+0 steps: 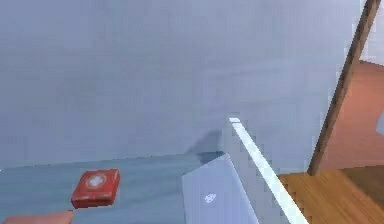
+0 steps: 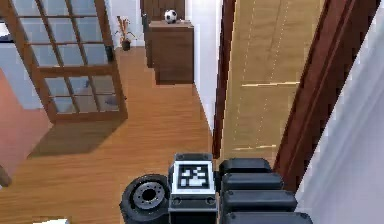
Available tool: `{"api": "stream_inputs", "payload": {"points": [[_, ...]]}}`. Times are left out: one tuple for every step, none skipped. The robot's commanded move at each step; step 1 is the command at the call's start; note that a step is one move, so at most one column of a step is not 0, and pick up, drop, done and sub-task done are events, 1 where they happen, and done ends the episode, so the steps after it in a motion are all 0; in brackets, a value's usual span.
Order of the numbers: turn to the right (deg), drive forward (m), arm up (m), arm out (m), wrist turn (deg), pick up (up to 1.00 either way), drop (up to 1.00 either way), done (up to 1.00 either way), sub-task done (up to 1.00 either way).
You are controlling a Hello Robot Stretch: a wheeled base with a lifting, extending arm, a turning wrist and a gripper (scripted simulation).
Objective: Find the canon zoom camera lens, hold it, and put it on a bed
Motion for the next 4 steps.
{"api": "stream_inputs", "payload": {"points": [[45.0,0.0,0.0,0.0,0.0,0.0,0.0,0.0,0.0],[9.0,0.0,0.0,0.0,0.0,0.0,0.0,0.0,0.0],[-45.0,0.0,0.0,0.0,0.0,0.0,0.0,0.0,0.0],[-45.0,0.0,0.0,0.0,0.0,0.0,0.0,0.0,0.0]]}}
